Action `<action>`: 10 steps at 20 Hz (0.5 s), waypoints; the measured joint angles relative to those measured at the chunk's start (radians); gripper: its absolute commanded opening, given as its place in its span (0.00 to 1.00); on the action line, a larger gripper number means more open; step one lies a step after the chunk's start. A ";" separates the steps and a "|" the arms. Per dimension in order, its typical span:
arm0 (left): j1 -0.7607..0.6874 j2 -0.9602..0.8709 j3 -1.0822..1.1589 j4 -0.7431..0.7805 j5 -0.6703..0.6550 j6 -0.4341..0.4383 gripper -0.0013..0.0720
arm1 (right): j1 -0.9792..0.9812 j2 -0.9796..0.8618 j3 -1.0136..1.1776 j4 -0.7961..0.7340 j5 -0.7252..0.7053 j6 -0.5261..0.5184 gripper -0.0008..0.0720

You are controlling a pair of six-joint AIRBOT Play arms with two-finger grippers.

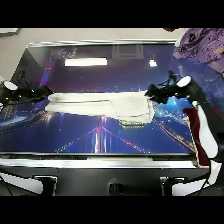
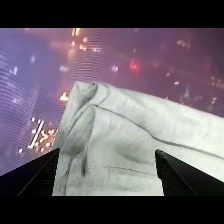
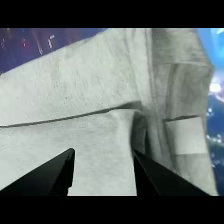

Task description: Fold the clothes and pants, and hang the long-sleeved shirts on hangers.

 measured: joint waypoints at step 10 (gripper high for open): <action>0.022 0.064 0.139 -0.002 -0.150 -0.001 0.99 | -0.280 -0.113 0.021 0.181 0.242 -0.165 0.94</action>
